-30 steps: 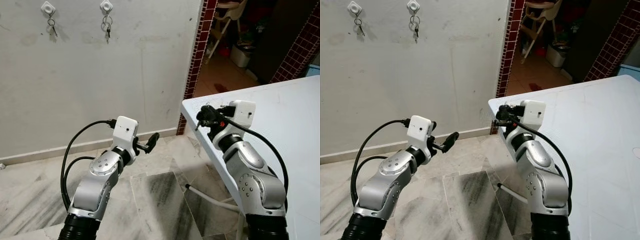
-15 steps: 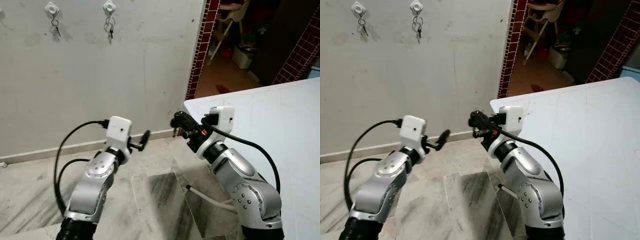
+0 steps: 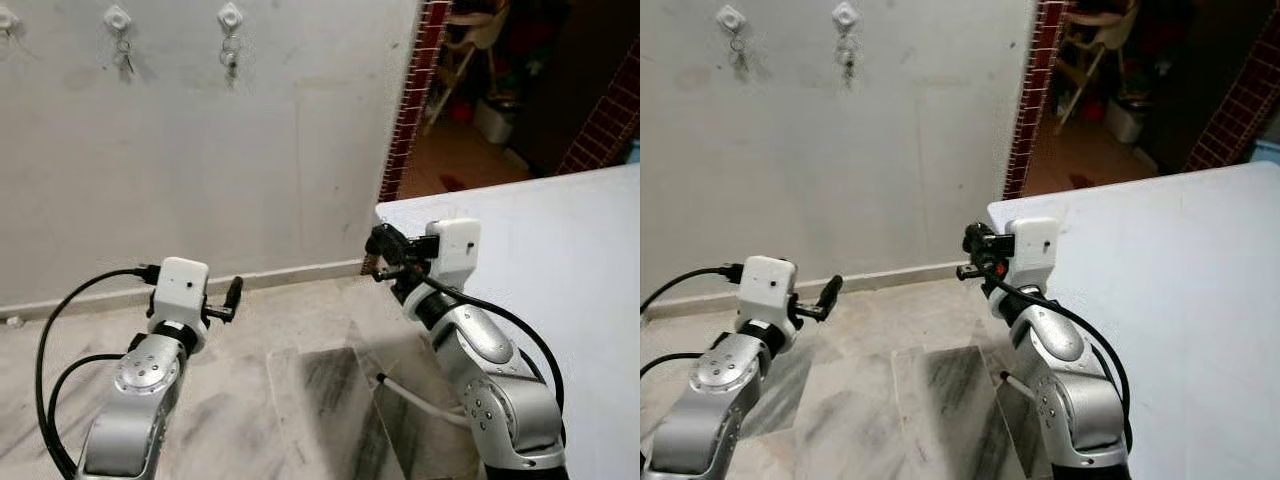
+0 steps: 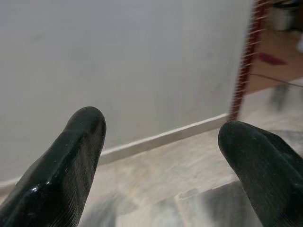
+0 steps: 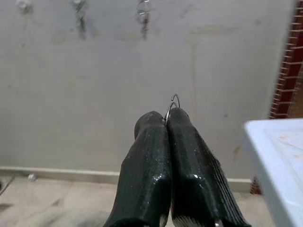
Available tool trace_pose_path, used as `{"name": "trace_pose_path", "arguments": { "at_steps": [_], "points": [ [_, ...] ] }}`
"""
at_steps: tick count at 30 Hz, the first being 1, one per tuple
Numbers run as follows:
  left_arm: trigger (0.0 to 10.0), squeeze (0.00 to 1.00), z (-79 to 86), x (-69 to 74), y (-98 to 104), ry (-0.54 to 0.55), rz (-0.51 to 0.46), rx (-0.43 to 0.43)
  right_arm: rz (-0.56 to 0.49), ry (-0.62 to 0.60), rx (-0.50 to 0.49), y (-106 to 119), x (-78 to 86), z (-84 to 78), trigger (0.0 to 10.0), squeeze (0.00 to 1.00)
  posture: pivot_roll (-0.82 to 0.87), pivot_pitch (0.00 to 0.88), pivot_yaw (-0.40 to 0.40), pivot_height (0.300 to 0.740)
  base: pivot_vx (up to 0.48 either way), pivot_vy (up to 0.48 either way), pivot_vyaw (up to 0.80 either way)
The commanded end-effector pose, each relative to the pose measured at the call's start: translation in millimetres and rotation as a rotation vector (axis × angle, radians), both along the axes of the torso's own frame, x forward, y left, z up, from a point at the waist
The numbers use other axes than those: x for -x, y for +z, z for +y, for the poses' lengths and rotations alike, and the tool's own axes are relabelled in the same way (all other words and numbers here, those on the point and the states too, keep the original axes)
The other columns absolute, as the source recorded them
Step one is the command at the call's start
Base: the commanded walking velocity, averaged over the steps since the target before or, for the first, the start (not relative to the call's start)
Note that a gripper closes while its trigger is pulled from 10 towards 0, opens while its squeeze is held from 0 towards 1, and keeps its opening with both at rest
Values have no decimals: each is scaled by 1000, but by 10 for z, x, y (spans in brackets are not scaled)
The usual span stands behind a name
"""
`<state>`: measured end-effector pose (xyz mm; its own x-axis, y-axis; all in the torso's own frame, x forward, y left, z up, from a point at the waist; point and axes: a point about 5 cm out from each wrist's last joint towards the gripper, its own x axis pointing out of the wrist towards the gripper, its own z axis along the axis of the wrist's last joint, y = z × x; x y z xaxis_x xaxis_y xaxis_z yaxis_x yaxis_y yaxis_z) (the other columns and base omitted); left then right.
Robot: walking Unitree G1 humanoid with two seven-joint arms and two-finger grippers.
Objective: Hang keys on a hook
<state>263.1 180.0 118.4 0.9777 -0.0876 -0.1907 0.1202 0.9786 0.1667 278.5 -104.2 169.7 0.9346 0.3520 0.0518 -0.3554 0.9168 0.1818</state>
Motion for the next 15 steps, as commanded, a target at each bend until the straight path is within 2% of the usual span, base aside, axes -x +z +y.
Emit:
{"name": "trace_pose_path", "arguments": {
  "at_steps": [1,7,10,15],
  "points": [
    [10000,0,25,17,7,4,7,-10,3,-4,12,-35,8,44,10000,0,153,0,-25,740,0,0,800],
    [10000,0,-19,-23,13,-1,14,7,0,-37,22,-55,-2,17,10000,0,144,0,-14,740,0,0,800],
    [10000,0,-21,-31,9,-5,22,12,1,-69,13,-59,-17,-19,10000,0,143,0,-13,740,0,0,0],
    [10000,0,-31,-48,6,-10,33,28,0,-108,19,-71,-35,-56,10000,0,143,0,-13,740,0,368,0]
  ]
}}
